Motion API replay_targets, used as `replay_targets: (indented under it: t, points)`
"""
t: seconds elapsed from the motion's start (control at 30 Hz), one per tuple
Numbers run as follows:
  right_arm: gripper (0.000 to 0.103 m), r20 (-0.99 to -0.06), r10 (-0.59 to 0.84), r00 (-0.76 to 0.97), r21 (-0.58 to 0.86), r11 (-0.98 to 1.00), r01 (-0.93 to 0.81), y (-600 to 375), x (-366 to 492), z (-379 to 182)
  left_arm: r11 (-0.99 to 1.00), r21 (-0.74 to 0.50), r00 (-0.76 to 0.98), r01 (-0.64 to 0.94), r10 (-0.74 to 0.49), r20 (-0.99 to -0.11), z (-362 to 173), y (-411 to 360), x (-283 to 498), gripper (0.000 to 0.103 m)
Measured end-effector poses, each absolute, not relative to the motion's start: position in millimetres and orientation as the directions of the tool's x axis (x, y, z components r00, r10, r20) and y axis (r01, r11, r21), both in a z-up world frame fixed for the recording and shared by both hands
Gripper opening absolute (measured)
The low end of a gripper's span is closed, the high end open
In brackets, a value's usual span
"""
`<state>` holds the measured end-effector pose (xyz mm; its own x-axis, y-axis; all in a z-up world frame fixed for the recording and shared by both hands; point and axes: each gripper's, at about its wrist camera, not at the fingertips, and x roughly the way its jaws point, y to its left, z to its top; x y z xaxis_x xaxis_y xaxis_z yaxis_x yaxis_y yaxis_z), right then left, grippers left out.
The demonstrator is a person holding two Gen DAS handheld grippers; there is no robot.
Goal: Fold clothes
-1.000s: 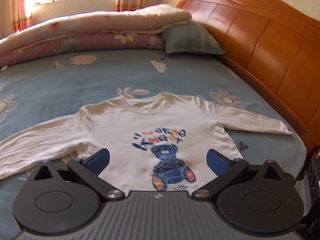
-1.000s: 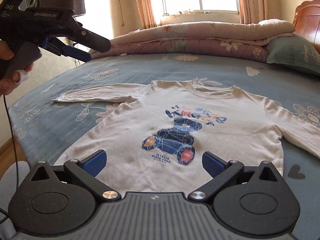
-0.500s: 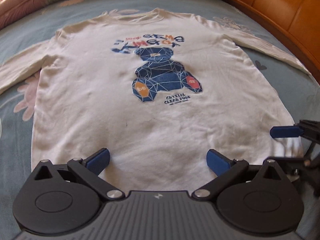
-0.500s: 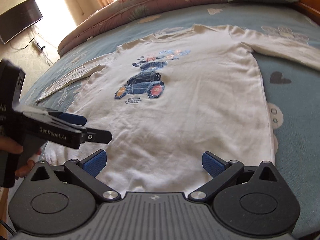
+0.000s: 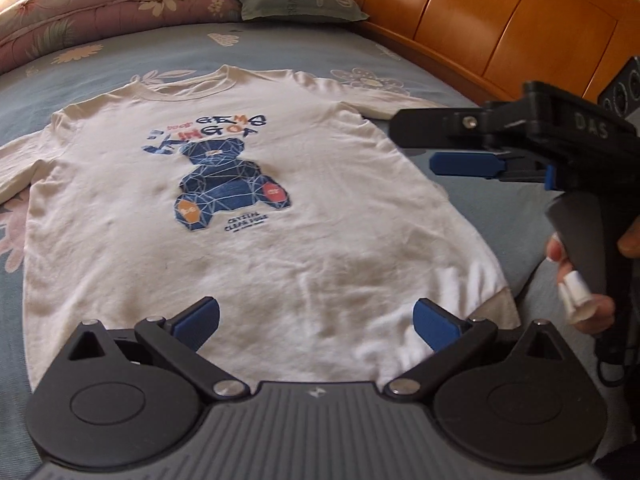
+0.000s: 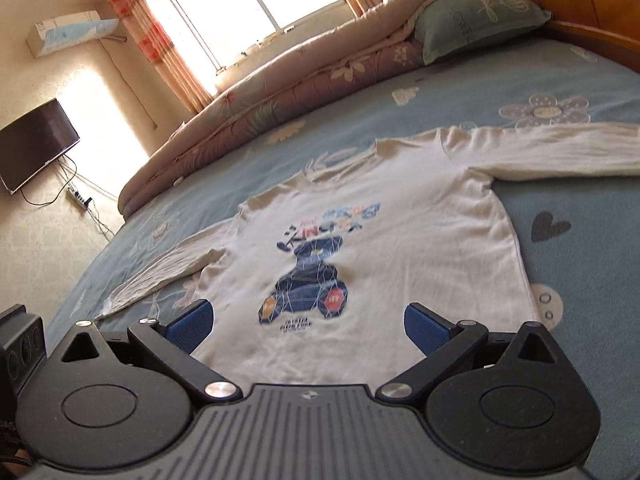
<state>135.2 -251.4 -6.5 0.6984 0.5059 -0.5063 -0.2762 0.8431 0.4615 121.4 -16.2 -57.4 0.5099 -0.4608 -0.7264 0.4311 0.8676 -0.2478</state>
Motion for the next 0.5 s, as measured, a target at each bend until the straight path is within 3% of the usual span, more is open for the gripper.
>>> replay_targets:
  t: [0.1, 0.23, 0.5]
  points:
    - [0.103, -0.479, 0.516, 0.710, 0.472, 0.833, -0.287, -247.1, 136.8, -2.0, 0.853, -0.323, 0.501, 0.411, -0.507, -0.702, -57.1, -13.2, 121.2, 0.102]
    - [0.103, -0.437, 0.551, 0.711, 0.523, 0.799, -0.298, -241.9, 137.3, -0.9, 0.856, -0.321, 0.496, 0.406, -0.501, -0.709, -60.1, -17.8, 121.0, 0.102]
    - [0.103, -0.443, 0.573, 0.689, 0.533, 0.787, -0.312, -225.4, 137.1, -5.4, 0.843, -0.369, 0.482, 0.392, -0.529, -0.698, -64.9, -23.4, 127.8, 0.102]
